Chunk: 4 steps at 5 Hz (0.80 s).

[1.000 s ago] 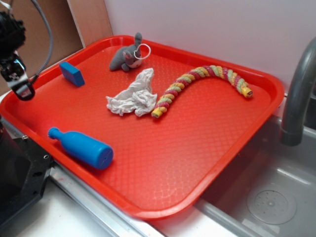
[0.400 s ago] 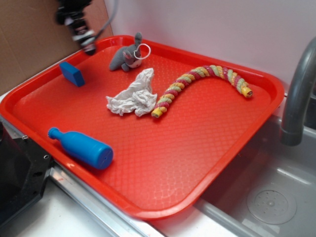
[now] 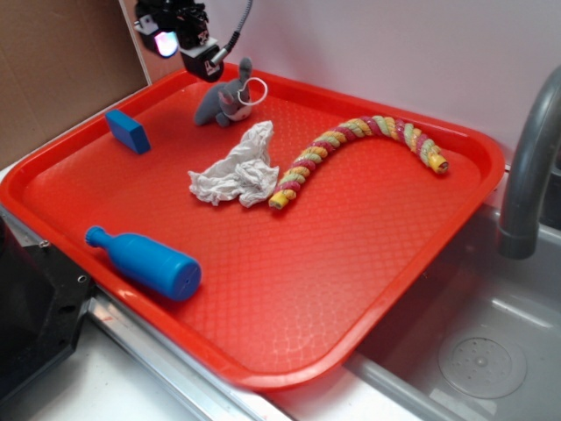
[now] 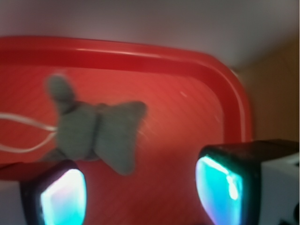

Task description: Grab the blue block.

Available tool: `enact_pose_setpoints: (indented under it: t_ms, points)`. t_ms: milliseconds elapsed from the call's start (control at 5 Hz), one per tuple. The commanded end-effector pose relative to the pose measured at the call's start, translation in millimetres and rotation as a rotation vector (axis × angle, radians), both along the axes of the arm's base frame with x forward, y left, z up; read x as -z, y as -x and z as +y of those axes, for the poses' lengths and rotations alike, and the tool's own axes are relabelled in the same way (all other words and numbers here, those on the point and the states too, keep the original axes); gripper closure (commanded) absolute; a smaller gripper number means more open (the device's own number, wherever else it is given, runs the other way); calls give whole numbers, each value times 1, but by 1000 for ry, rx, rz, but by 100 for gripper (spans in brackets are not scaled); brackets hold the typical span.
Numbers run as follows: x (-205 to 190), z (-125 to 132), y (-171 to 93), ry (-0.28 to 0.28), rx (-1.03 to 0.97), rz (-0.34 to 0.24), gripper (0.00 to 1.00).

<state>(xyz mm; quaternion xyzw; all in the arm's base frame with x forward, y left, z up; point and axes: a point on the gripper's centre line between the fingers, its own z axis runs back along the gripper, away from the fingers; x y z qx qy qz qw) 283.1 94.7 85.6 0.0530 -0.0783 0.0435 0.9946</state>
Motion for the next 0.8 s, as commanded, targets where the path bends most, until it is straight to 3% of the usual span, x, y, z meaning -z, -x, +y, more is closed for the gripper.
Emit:
enact_pose_setpoints:
  t_ms: [0, 200, 400, 600]
  points:
    - [-36, 3, 53, 17, -472, -71, 0]
    - [-24, 8, 64, 108, -729, -3, 0]
    - [-4, 19, 66, 135, -885, 11, 0]
    - [12, 26, 73, 135, -916, -10, 0]
